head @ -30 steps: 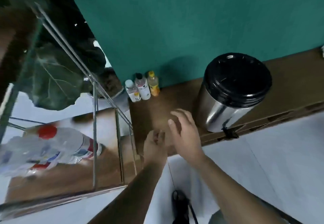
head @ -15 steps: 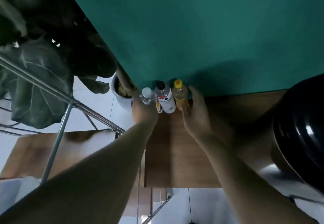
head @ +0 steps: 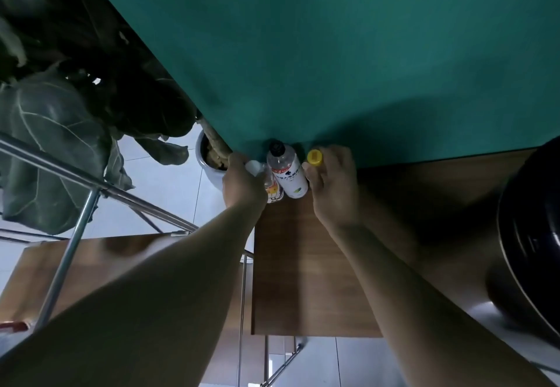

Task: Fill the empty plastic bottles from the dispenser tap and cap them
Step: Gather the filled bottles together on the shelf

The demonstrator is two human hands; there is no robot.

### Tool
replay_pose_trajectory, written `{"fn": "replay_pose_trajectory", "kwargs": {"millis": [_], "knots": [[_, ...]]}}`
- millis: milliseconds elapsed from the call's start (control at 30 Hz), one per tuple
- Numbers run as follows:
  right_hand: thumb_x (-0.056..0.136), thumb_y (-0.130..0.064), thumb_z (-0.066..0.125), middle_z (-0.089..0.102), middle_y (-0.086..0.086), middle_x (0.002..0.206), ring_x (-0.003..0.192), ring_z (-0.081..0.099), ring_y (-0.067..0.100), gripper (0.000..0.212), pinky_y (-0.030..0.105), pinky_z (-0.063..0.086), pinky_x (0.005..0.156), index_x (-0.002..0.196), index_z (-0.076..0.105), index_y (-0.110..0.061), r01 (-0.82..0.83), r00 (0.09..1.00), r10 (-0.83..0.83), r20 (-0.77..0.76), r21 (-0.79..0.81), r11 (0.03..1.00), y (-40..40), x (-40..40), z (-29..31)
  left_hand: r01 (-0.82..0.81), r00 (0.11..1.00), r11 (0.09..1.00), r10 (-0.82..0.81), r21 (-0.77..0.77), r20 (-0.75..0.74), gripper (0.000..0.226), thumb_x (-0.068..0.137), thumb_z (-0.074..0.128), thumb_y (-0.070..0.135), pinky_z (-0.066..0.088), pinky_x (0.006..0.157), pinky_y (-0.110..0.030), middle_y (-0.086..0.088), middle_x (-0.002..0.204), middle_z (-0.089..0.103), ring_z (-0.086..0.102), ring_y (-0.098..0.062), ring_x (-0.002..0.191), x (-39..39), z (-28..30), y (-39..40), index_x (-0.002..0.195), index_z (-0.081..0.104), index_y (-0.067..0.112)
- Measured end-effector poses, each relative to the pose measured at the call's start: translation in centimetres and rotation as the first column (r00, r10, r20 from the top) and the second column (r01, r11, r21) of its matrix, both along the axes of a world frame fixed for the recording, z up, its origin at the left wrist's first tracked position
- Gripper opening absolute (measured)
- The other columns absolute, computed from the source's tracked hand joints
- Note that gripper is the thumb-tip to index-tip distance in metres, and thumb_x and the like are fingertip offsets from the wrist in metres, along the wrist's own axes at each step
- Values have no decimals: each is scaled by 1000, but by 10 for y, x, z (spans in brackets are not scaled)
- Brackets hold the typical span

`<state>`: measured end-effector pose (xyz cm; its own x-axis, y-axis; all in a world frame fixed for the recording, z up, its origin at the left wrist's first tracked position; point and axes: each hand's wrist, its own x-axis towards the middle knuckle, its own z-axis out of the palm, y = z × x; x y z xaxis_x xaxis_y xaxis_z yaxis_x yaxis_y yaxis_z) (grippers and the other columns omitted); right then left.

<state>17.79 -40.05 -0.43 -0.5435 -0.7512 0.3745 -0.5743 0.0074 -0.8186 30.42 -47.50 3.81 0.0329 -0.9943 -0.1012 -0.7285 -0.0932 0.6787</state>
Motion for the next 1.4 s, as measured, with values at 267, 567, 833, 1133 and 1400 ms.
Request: {"fn": "replay_pose_trajectory", "kwargs": {"millis": [267, 567, 833, 1133, 1400], "knots": [[118, -30, 52, 63, 1, 116, 100, 64, 20, 24, 43, 55, 84, 125, 63, -10, -49, 990, 44, 135, 30, 998, 72, 3, -22, 114, 993, 993, -114, 5, 10, 39, 111, 68, 26, 52, 83, -42, -2, 117, 72, 64, -30, 100, 15, -5, 48, 144, 48, 25], [113, -43, 50, 60, -5, 128, 104, 64, 15, 35, 45, 54, 89, 133, 62, -17, -47, 991, 31, 130, 121, 992, 173, 44, 49, 187, 975, 982, -188, -16, -122, 26, 114, 62, 27, 53, 86, -41, 0, 112, 68, 66, -27, 100, 38, 63, 171, 129, 41, 30], [111, -32, 57, 58, -11, 130, 115, 63, 12, 22, 38, 53, 97, 130, 61, -20, -86, 995, 79, 55, 152, 985, 260, 105, 127, 358, 906, 929, -369, -89, -205, 21, 114, 64, 38, 55, 73, -40, 13, 94, 69, 68, -10, 86, 113, 122, 266, 123, 45, 37], [110, -26, 60, 56, -13, 129, 122, 60, 10, 20, 27, 49, 101, 130, 60, -24, -33, 998, 21, 66, 194, 981, 361, 203, 204, 571, 788, 812, -584, -126, -196, 32, 111, 70, 34, 53, 73, -26, 16, 99, 71, 69, -2, 91, 216, 188, 334, 132, 46, 33], [109, -16, 61, 59, -2, 118, 112, 63, 16, 7, 31, 50, 97, 116, 63, -15, 47, 999, -48, 9, 97, 994, 414, 295, 251, 678, 648, 709, -702, -195, -295, 26, 109, 72, 33, 55, 72, -27, 14, 97, 73, 71, -7, 88, 312, 238, 373, 124, 52, 32]]}}
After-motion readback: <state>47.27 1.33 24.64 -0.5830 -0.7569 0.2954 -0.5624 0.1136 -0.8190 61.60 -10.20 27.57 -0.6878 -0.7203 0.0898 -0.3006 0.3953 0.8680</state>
